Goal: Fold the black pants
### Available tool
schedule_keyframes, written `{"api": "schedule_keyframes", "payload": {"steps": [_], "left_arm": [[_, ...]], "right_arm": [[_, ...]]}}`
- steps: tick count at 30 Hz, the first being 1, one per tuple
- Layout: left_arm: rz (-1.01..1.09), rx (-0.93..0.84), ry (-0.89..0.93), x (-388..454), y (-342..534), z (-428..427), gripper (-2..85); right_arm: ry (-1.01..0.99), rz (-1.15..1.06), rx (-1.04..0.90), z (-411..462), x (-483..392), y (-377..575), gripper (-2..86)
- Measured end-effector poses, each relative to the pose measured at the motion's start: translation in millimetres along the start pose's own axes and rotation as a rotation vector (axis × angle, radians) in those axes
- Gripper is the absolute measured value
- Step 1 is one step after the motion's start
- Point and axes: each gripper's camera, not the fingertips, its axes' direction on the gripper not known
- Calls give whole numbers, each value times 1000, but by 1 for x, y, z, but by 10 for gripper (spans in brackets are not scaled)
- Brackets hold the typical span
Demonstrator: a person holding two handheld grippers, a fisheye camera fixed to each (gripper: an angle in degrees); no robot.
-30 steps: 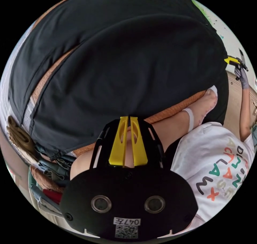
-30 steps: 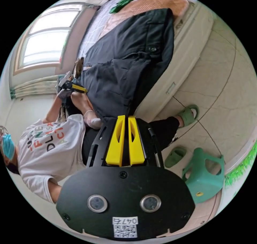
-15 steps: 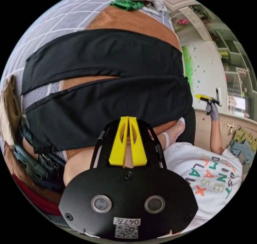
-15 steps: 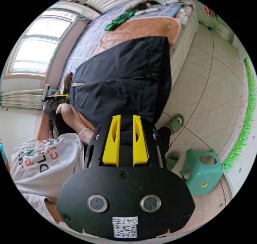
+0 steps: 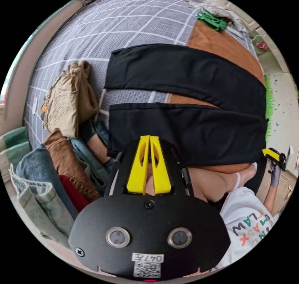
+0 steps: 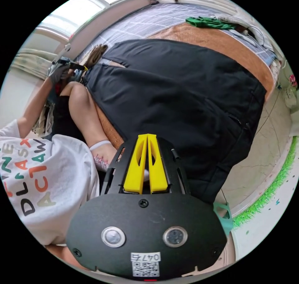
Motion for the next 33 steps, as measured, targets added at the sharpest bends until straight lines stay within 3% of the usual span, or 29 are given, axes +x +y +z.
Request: {"api": "schedule_keyframes", "payload": {"steps": [9, 20, 27, 33], "left_arm": [[-178, -85, -47, -79, 15, 61, -10], [-279, -96, -43, -122, 27, 70, -10], [-179, -15, -230, -112, 36, 44, -10], [-53, 69, -103, -116, 36, 13, -10]], "right_arm": [[-7, 31, -62, -49, 1, -31, -12], [33, 90, -55, -137, 34, -40, -12], [5, 128, -30, -178, 62, -25, -12], [0, 162, 3, -215, 83, -26, -12]]}}
